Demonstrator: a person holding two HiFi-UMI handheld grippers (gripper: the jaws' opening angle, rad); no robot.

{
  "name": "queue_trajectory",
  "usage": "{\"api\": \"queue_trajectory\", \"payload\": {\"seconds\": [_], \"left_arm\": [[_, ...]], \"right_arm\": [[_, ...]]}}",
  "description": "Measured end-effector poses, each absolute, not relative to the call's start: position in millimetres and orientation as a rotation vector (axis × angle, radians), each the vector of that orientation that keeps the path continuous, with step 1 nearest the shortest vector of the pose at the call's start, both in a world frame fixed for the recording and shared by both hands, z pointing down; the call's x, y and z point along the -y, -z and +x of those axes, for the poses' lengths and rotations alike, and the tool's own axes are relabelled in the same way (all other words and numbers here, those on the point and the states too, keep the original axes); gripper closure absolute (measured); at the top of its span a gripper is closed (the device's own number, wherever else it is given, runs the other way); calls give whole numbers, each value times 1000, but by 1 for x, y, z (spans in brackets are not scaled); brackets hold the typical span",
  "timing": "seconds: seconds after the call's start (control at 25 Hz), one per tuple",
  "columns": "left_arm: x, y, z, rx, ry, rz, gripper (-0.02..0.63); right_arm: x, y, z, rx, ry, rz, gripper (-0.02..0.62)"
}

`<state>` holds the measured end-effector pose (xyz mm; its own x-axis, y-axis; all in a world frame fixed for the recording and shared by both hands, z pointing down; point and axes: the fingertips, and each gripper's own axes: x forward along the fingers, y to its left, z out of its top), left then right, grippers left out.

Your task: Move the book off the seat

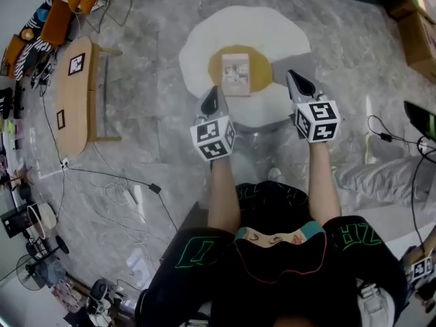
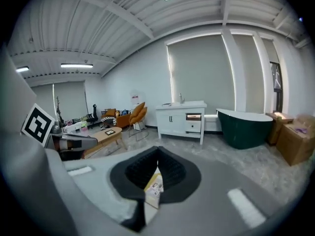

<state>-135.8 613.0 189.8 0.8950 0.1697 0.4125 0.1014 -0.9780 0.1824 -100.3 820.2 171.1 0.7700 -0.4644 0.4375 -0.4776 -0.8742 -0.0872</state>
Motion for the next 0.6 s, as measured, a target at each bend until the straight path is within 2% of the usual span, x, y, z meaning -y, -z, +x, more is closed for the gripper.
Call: {"api": "queue_trajectory", "payload": {"seconds": [0.2,0.6], "left_arm": [[-576,-239,-87,-257,-769,2822,595],[-581,-313,-49,-418,-970,2685,595]], "right_arm": [[-776,-215,-65,754,-864,2886,592],[-774,-279,-48,605,-1148,2847,592]]}}
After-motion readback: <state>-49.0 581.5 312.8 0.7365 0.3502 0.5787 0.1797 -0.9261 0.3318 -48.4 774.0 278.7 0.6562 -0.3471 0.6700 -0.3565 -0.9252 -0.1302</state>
